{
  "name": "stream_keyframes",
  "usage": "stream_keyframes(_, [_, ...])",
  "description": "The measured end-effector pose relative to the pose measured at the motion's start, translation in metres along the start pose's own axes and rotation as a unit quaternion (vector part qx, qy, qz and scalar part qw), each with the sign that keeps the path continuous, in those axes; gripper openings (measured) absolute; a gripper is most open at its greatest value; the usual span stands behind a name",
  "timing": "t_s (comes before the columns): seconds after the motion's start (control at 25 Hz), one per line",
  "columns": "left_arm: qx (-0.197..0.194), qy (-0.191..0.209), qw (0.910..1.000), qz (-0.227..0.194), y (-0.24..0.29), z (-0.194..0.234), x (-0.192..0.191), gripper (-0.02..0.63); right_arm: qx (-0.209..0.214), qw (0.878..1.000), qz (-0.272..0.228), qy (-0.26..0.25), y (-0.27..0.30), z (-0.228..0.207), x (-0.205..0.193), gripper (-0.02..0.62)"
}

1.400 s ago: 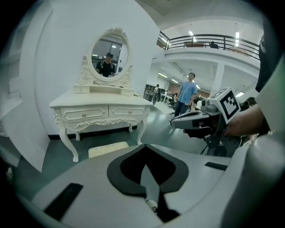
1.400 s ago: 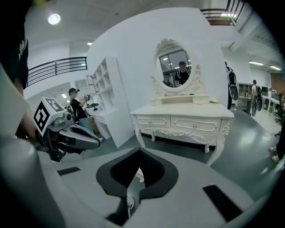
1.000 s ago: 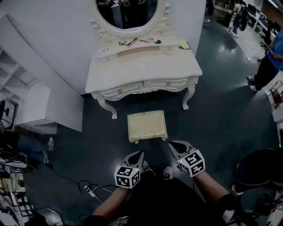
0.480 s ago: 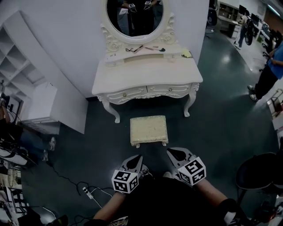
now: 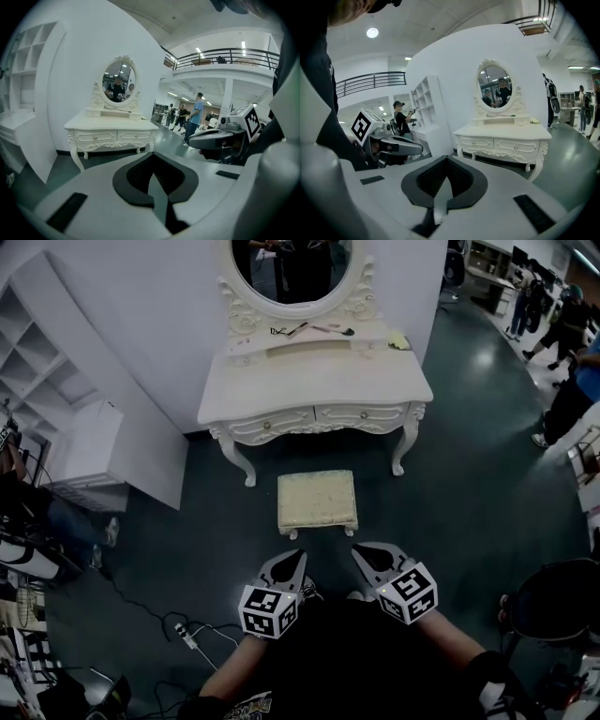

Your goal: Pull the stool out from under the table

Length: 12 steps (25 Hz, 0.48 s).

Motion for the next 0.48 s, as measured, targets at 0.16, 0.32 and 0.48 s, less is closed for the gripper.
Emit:
stream_keyframes(0.16, [-0.005,-0.006,1.0,0.004,0.0,-0.005,-0.007,0.008,0.005,1.0,0.005,0.004,-0.002,0.003,-0.006,0.027])
stream_keyframes(0.32, [-0.014,-0.003,0.9998,0.011,0.004,-0.007,-0.009,0.008,0.012,1.0,0.012,0.015,0.0,0.005,-0.012,0.026])
stream_keyframes(0.48, [-0.014,0.003,0.9998,0.014,0.005,-0.008,-0.009,0.008,0.015,1.0,0.015,0.021,0.001,0.005,-0.016,0.026])
Point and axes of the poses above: the fingertips, and each gripper's own axes: y forward along the fingers, z to its left, x out of its top, the point moved 5 cm from there along -y, backward along the fingers, and after that the axes turned 10 degrees about -x, right-handed, at the moved point
